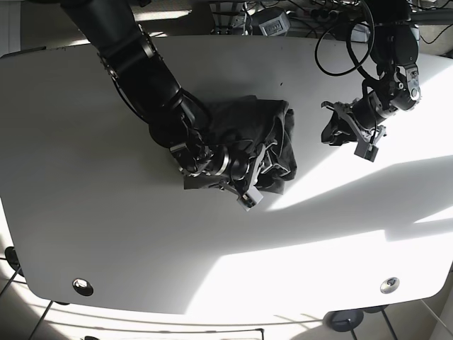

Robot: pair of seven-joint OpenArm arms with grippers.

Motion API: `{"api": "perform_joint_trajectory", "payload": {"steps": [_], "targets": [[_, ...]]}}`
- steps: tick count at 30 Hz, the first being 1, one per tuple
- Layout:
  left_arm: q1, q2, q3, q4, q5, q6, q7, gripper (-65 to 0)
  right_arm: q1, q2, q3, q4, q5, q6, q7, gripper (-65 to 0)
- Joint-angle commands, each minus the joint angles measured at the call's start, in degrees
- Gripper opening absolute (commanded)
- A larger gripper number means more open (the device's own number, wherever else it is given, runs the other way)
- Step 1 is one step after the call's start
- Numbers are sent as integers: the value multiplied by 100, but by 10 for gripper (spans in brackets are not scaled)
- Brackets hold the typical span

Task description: Fold the T-shirt properly

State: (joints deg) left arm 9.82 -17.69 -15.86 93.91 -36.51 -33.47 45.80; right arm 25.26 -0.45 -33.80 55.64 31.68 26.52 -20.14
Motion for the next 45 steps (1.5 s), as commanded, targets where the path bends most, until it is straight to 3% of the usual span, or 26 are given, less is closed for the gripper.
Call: {"api": "perform_joint_trajectory", "payload": {"steps": [1,5,8,10,13,14,18,21,24,31,33,37,39,40,42,43,45], "targets": [[-64,-81,-36,82,-107,-33,-101,-554,134,-39,18,146,71,33,120,-247],[-37,-81,-36,82,-107,-33,-101,-554,169,-56,9,-65,63,25,137,-360],[-29,-81,-36,82,-107,-33,-101,-554,257,-91,0,-496,54,25,251,-377],[-29,-72,-36,82,-107,-33,-101,-554,257,-100,0,-513,54,25,331,-422],[-55,-72,-27,82,-107,-33,-101,-554,283,-100,0,-522,54,25,331,-599],[-55,-72,-27,82,-107,-33,-101,-554,283,-100,0,-496,63,25,322,-625],[-64,-72,-27,73,-107,-33,-110,-554,222,-39,26,120,98,16,216,-628],[-64,-72,-19,73,-107,-33,-110,-554,116,67,246,709,80,-318,-74,-628],[-64,-72,-19,73,-107,-33,-110,-554,116,84,316,1069,89,-433,-109,-628],[-64,-72,-19,73,-107,-33,-110,-554,301,84,316,1078,71,-529,-170,-628],[-64,-72,-19,73,-107,-33,-110,-554,389,84,448,1060,71,-802,-162,-626],[-64,-72,-10,73,-107,-33,-110,-554,582,-12,510,445,71,-890,120,-623],[-64,-72,-10,108,-125,-33,-101,-554,600,-74,519,199,71,-898,216,-591],[-64,-72,-10,117,-133,-33,-92,-554,600,-83,519,155,71,-898,216,-534],[-64,-72,-1,134,-142,-33,-92,-554,600,-83,519,173,98,-898,216,-368],[-73,-72,-1,134,-142,-33,-92,-554,573,-65,527,357,107,-898,216,-244],[-81,-72,131,214,-142,-33,-92,-554,450,-30,536,735,115,-898,208,-124]]}}
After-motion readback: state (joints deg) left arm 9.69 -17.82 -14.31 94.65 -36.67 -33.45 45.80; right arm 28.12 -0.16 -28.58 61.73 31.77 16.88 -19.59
